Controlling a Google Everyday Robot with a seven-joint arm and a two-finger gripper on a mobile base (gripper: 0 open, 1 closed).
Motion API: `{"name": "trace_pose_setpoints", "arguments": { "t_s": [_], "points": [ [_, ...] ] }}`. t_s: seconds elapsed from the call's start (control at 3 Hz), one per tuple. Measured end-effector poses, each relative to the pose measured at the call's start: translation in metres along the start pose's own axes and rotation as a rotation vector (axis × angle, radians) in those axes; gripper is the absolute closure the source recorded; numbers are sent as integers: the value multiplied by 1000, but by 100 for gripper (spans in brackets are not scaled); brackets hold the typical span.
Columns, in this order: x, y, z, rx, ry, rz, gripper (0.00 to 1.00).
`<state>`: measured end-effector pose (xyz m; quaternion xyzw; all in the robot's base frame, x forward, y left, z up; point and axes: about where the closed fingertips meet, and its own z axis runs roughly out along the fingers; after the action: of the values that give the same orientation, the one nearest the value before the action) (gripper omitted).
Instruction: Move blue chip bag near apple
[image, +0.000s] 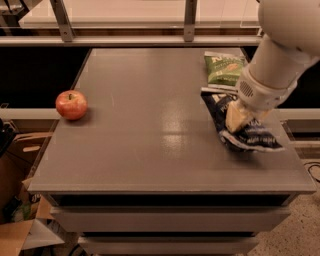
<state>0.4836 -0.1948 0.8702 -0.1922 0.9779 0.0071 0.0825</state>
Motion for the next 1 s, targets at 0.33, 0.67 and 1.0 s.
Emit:
{"name": "trace_pose_setpoints", "arguments": {
  "t_s": [0.33,0.67,1.0],
  "points": [
    [-65,4,-49,45,-129,-226,100],
    [-84,4,-80,64,-205,-318,100],
    [-84,4,-80,64,-205,-318,100]
  ]
}}
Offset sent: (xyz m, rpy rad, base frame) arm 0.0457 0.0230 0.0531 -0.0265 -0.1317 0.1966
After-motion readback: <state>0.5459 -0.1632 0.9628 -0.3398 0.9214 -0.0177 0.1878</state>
